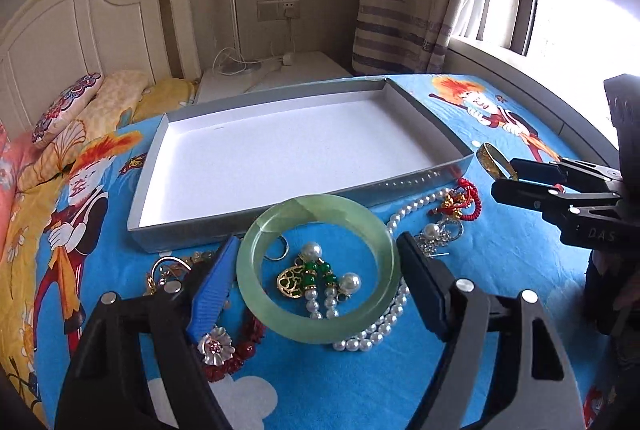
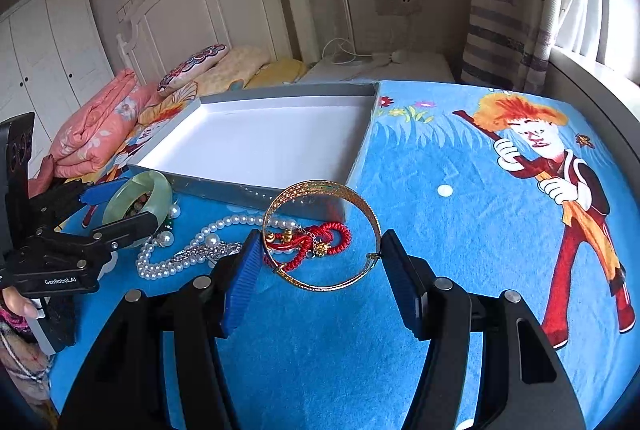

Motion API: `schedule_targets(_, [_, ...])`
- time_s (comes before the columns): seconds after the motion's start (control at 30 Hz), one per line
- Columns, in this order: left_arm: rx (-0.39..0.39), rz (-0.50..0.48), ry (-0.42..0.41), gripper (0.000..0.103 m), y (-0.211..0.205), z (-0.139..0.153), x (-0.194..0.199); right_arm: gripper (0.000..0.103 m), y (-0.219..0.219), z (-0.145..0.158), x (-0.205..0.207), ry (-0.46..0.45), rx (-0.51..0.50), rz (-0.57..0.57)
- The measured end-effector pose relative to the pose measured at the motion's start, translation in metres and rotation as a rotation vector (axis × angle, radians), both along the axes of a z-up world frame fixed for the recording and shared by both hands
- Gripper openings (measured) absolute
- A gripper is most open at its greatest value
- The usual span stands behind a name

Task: Organize jewelry
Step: 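Grasp and lift the gold bangle with the right gripper while the left grasps the jade bangle, then lower the jade bangle and gold bangle into the tray and open both grippers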

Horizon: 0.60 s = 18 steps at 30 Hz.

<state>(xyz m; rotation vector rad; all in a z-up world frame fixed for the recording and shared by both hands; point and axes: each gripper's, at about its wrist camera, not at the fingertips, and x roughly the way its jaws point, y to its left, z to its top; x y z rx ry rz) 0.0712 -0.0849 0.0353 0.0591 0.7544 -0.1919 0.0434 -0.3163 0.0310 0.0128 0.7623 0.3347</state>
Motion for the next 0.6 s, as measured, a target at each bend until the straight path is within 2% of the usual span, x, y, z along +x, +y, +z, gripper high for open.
schedule_targets(0.2, [0.001,-0.001,0.003,0.078,0.005,0.014,0.016,0.059,0.008,0.012,0.006,0.017,0.013,0.037])
schedule_targets(0.27, [0.014,0.011,0.007,0.078,0.007,0.017,0.025,0.059,0.015,0.018,0.014,0.020,-0.015,0.056])
schedule_targets(0.4, [0.021,0.053,0.032,0.078,0.020,0.018,0.049,0.059,0.033,0.027,0.041,0.002,-0.094,0.087])
schedule_targets(0.6, [0.009,0.114,0.090,0.078,0.041,0.012,0.094,0.059,0.054,0.018,0.094,0.046,-0.097,0.098])
